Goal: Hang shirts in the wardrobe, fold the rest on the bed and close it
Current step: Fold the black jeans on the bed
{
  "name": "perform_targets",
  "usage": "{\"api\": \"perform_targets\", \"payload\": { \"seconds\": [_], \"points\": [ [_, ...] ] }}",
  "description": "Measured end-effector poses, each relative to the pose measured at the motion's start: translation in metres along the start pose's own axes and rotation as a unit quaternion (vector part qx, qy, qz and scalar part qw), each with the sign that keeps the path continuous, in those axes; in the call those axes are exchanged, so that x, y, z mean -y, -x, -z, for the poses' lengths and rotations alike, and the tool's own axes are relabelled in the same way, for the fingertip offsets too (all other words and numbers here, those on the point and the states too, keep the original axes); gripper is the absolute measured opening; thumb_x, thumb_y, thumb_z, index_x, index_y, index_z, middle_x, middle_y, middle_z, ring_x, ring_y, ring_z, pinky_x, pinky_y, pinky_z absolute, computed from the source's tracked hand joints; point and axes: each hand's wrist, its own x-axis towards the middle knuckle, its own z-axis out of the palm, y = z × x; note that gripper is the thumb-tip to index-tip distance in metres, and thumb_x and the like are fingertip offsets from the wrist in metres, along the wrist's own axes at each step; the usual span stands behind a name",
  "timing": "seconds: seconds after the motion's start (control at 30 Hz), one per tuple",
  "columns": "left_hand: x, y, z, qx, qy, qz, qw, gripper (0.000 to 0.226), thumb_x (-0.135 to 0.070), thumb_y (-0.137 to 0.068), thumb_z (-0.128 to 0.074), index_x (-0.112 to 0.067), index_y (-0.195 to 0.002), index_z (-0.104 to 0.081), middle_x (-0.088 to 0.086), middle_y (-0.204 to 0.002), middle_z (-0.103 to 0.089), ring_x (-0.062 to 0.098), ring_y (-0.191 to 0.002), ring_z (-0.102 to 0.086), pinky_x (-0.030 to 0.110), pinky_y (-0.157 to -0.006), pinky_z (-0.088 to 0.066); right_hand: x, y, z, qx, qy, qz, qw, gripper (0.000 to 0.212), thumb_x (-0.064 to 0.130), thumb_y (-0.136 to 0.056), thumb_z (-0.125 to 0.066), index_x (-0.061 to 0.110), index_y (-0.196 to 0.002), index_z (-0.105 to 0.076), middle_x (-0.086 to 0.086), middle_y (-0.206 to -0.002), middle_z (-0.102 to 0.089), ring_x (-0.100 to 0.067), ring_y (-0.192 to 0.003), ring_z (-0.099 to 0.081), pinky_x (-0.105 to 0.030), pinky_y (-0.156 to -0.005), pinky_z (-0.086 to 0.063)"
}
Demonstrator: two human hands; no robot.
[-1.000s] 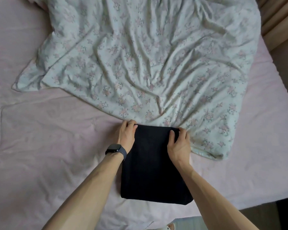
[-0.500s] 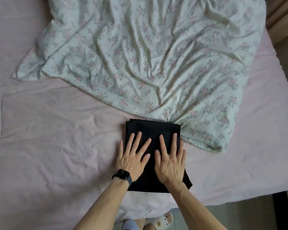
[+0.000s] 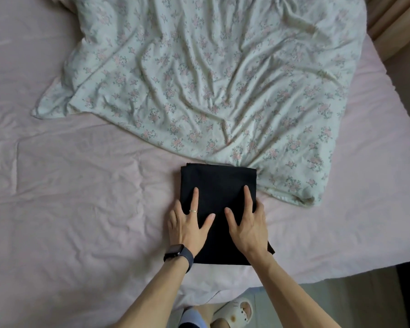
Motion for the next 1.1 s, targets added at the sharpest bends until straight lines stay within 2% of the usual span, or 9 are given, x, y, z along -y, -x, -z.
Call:
{"api": "perform_targets", "payload": {
  "seconds": [0.07, 0.2, 0.33, 0.43, 0.6, 0.73, 0.93, 1.0, 1.1],
  "points": [
    [-0.001, 0.0, 0.003, 0.023, 0.029, 0.008, 0.999, 0.089, -0.075, -0.085, -0.048, -0.061, -0.146, 0.016, 0.016, -0.141, -0.029, 0.034, -0.117, -0.041, 0.044, -0.099, -0.042, 0.001, 0.002, 0.004, 0.023, -0.006, -0.004, 1.0, 0.08, 0.061, -0.094, -0.051, 0.044, -0.156, -0.004, -0.014, -0.149, -0.033, -0.034, -0.126, -0.049, -0.05, -0.084, -0.057],
    [0.0, -0.012, 0.006, 0.03, 0.081, 0.018, 0.996, 0.095, -0.073, -0.078, -0.062, -0.069, -0.142, 0.008, 0.01, -0.12, -0.038, 0.029, -0.1, -0.048, 0.038, -0.091, -0.048, 0.011, 0.001, -0.001, 0.019, -0.014, 0.017, 1.0, 0.082, 0.05, -0.097, -0.055, 0.035, -0.16, -0.004, -0.016, -0.146, -0.034, -0.036, -0.115, -0.056, -0.048, -0.084, -0.056],
    [-0.002, -0.018, 0.005, 0.015, 0.101, 0.019, 0.995, 0.099, -0.065, -0.073, -0.074, -0.066, -0.145, -0.006, 0.0, -0.107, -0.031, 0.021, -0.084, -0.048, 0.029, -0.081, -0.047, 0.01, 0.002, -0.012, 0.009, 0.025, 0.031, 0.999, 0.079, 0.045, -0.1, -0.051, 0.026, -0.161, -0.005, -0.02, -0.148, -0.033, -0.04, -0.116, -0.056, -0.047, -0.079, -0.057],
    [-0.003, -0.017, 0.004, 0.027, 0.117, 0.011, 0.993, 0.098, -0.06, -0.078, -0.074, -0.064, -0.146, -0.004, 0.001, -0.115, -0.028, 0.018, -0.076, -0.051, 0.028, -0.073, -0.049, 0.011, 0.004, -0.016, 0.013, 0.077, 0.033, 0.996, 0.076, 0.045, -0.102, -0.048, 0.02, -0.162, -0.009, -0.028, -0.149, -0.033, -0.045, -0.111, -0.057, -0.049, -0.075, -0.057],
    [0.0, -0.012, 0.005, 0.032, 0.101, 0.004, 0.994, 0.086, -0.062, -0.085, -0.065, -0.054, -0.152, -0.01, 0.01, -0.13, -0.031, 0.018, -0.081, -0.05, 0.027, -0.073, -0.048, 0.016, 0.008, -0.016, -0.005, 0.153, 0.065, 0.986, 0.071, 0.038, -0.101, -0.052, 0.012, -0.159, -0.021, -0.035, -0.144, -0.037, -0.042, -0.096, -0.061, -0.045, -0.058, -0.059],
    [0.002, -0.004, 0.012, 0.002, 0.123, 0.011, 0.992, 0.084, -0.062, -0.085, -0.065, -0.047, -0.154, -0.019, 0.005, -0.135, -0.026, 0.022, -0.095, -0.059, 0.03, -0.078, -0.053, 0.02, 0.014, -0.005, -0.017, 0.144, 0.11, 0.983, 0.069, 0.036, -0.102, -0.053, 0.012, -0.159, -0.023, -0.032, -0.146, -0.036, -0.041, -0.101, -0.061, -0.046, -0.062, -0.06],
    [0.015, 0.055, 0.071, -0.101, 0.203, 0.001, 0.974, 0.083, -0.045, -0.085, -0.075, -0.034, -0.154, -0.031, 0.005, -0.133, -0.027, 0.019, -0.099, -0.051, 0.027, -0.095, -0.046, 0.064, 0.054, 0.033, -0.04, 0.112, 0.218, 0.969, 0.07, 0.037, -0.101, -0.054, 0.016, -0.159, -0.021, -0.029, -0.145, -0.035, -0.043, -0.117, -0.057, -0.046, -0.068, -0.059],
    [0.028, 0.088, 0.115, -0.146, 0.183, 0.015, 0.972, 0.082, -0.049, -0.085, -0.072, -0.036, -0.154, -0.03, 0.004, -0.134, -0.025, 0.021, -0.092, -0.056, 0.031, -0.084, -0.053, 0.099, 0.082, 0.053, -0.043, 0.106, 0.262, 0.958, 0.07, 0.038, -0.101, -0.053, 0.016, -0.159, -0.022, -0.029, -0.144, -0.034, -0.043, -0.114, -0.059, -0.044, -0.065, -0.059],
    [0.044, 0.13, 0.18, -0.198, 0.15, 0.038, 0.968, 0.081, -0.055, -0.086, -0.068, -0.04, -0.154, -0.026, -0.004, -0.131, -0.018, 0.017, -0.08, -0.052, 0.031, -0.069, -0.054, 0.157, 0.122, 0.08, -0.065, 0.091, 0.3, 0.947, 0.069, 0.041, -0.101, -0.05, 0.019, -0.159, -0.021, -0.026, -0.144, -0.029, -0.043, -0.111, -0.062, -0.042, -0.055, -0.058]
  ]
}}
